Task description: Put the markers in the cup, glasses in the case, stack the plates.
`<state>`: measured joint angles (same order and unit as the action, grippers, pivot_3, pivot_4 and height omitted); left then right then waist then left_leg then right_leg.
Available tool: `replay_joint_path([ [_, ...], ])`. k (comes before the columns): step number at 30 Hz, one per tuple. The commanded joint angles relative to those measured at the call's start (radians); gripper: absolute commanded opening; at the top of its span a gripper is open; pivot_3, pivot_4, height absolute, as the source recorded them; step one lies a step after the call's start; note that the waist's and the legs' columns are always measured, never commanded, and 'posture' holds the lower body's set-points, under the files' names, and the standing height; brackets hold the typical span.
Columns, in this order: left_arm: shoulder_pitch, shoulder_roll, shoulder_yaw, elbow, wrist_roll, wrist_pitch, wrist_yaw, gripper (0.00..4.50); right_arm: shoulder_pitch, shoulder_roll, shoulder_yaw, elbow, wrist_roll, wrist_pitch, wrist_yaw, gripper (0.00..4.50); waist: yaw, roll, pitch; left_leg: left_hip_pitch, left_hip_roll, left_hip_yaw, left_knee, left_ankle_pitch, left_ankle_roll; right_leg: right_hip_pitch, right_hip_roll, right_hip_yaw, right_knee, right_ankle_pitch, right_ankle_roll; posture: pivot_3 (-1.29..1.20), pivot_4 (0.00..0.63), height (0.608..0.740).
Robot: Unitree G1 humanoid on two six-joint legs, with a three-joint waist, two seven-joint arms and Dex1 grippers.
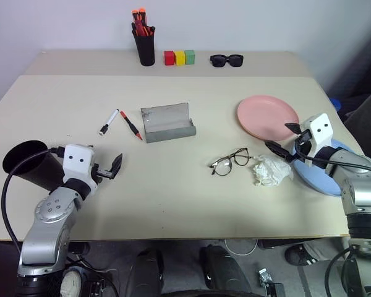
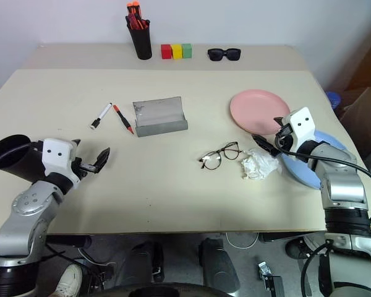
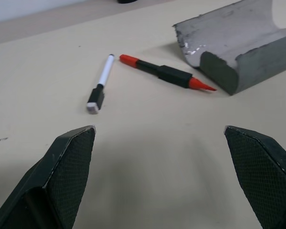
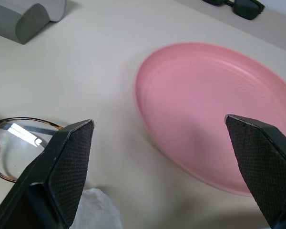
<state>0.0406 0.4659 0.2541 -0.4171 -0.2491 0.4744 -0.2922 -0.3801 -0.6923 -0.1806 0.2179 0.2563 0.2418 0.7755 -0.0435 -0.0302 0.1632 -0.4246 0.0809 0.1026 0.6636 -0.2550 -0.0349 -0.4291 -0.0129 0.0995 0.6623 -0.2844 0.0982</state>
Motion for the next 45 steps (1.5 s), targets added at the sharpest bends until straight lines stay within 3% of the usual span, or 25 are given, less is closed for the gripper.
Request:
replay_joint_path([
  [1,-0.002,0.006,0.032,-0.046,0.002,-0.007,0.008,4.46,-0.051,0.010,-0.003,0.043,-0.001,-0.044,0.004,4.50,0.000,0.000,0.000,0.000,0.000,0.000,0.000,0.000,0.000,0.000,0.000,0.000,0.000,0.000,0.000,0.00,0.150,0.722],
  [8,-0.018,-0.002,0.021,-0.047,0.003,0.000,0.020,4.46,-0.094,0.024,0.016,0.128,-0.011,-0.102,0.025,4.50,0.002,0.000,0.000,0.000,0.000,0.000,0.000,0.000,0.000,0.000,0.000,0.000,0.000,0.000,0.000,0.00,0.150,0.722],
  [17,-0.093,-0.030,-0.016,-0.027,0.020,0.070,0.073,4.46,-0.095,0.062,0.046,0.059,-0.006,-0.079,0.026,4.50,0.001,0.000,0.000,0.000,0.000,0.000,0.001,0.000,0.000,0.000,0.000,0.000,0.001,0.000,0.001,0.00,0.150,0.722],
  [25,-0.310,-0.119,-0.012,0.042,-0.001,0.311,0.203,4.46,-0.078,0.176,0.174,-0.219,-0.003,0.016,-0.006,4.50,0.001,0.000,0.000,0.001,0.000,-0.001,0.001,0.000,0.000,0.000,0.001,-0.001,0.003,0.001,0.002,0.00,0.150,0.722],
  [31,-0.579,-0.222,0.004,0.193,0.057,0.562,0.403,4.46,-0.035,0.268,0.274,-0.393,0.000,0.109,-0.045,4.50,0.014,0.000,0.000,-0.001,-0.001,-0.003,0.002,0.000,-0.001,0.001,0.001,-0.002,0.003,0.001,0.003,0.00,0.150,0.722],
  [37,-0.749,-0.304,0.066,0.354,0.073,0.606,0.511,4.46,-0.009,0.307,0.310,-0.453,0.003,0.157,-0.070,4.50,0.029,0.000,-0.001,-0.001,-0.001,-0.003,0.003,0.000,-0.001,0.001,0.001,-0.002,0.003,0.002,0.003,0.00,0.150,0.722],
  [45,-0.834,-0.313,0.067,0.449,0.083,0.617,0.534,4.46,0.002,0.333,0.333,-0.464,-0.001,0.165,-0.086,4.50,0.029,0.000,-0.001,-0.001,-0.001,-0.003,0.003,0.001,-0.001,0.001,0.001,-0.002,0.003,0.002,0.003,0.00,0.150,0.722],
])
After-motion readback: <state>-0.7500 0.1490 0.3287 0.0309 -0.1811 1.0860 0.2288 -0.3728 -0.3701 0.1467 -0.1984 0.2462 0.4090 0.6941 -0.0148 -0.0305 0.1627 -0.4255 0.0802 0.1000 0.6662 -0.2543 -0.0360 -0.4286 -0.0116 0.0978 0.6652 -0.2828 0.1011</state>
